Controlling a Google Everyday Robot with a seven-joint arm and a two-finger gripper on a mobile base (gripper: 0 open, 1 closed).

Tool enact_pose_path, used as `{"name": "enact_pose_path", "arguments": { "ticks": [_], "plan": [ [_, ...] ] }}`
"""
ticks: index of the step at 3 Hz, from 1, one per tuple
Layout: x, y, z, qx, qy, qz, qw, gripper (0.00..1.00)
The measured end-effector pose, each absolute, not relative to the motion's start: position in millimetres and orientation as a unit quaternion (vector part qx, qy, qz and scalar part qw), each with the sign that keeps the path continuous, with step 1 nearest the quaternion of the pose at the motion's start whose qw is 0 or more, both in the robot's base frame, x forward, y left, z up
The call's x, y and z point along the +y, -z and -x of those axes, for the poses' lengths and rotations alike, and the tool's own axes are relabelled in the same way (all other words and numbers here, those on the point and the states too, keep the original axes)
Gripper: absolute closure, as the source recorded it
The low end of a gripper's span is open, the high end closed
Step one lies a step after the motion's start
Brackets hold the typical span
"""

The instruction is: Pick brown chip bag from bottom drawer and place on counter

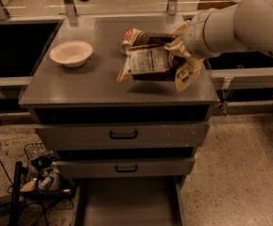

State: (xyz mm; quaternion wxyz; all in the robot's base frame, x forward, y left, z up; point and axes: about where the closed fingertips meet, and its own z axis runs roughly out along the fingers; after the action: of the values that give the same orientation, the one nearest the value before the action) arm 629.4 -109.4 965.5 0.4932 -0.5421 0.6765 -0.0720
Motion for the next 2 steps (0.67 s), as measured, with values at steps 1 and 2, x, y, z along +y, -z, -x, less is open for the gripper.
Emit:
{"name": "enact_pose_path", "arguments": {
  "ticks": [1, 2],
  "plan": [
    [-103.0, -952.6, -629.2, 0.677, 0.061, 0.545, 0.49, 1.0],
    [-96.6, -941.3, -629.1, 0.677, 0.053, 0.55, 0.487, 1.0]
  ]
}}
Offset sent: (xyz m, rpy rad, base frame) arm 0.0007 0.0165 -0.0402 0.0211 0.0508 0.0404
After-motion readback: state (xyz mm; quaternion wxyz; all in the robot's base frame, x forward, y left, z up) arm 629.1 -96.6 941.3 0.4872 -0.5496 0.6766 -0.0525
